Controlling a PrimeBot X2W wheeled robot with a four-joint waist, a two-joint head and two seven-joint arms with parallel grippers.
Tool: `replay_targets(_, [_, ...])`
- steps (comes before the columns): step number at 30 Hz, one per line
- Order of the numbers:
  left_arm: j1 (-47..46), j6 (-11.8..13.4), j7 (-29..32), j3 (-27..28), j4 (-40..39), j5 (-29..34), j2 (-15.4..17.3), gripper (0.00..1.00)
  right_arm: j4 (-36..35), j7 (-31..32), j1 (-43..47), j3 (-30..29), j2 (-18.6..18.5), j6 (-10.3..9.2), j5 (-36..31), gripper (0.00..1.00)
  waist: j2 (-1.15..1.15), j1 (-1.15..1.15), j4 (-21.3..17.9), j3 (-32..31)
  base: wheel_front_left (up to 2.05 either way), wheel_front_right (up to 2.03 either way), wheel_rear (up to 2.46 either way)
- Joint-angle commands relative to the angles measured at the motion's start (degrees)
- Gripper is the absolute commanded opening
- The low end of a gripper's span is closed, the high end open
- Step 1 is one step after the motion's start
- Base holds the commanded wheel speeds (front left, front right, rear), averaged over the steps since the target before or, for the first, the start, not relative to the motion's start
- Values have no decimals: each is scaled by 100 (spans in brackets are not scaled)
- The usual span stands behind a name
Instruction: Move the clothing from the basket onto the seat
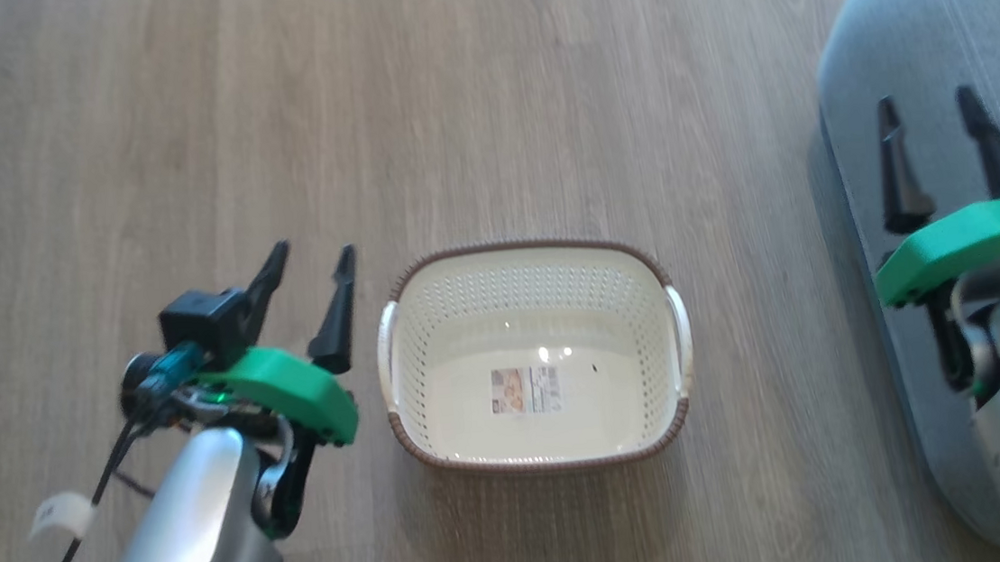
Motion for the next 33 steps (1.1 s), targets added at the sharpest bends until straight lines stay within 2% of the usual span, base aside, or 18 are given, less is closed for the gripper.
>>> replay_targets(1, [-55,63,-46,336,-198,99,56,100,-229,-69,77,150,24,40,47,100,0,0,118,-152,0,0,0])
replay_targets(9, [536,88,-46,1188,-438,488,-54,100,-452,-69,453,435,265,40,109,100,0,0,115,-435,0,0,0])
replay_targets(17, [975,62,-46,1694,-686,988,-173,100,-555,-69,946,533,514,40,79,100,0,0,-16,-627,0,0,0])
replay_targets(24, [1470,203,-46,2136,-932,1322,-311,100,-605,-69,1333,362,674,40,45,100,0,0,-143,-829,0,0,0])
replay_targets(33, [1884,168,-46,2435,-951,1515,-441,100,-651,-69,1674,190,787,40,-29,100,0,0,-167,-1057,0,0,0])
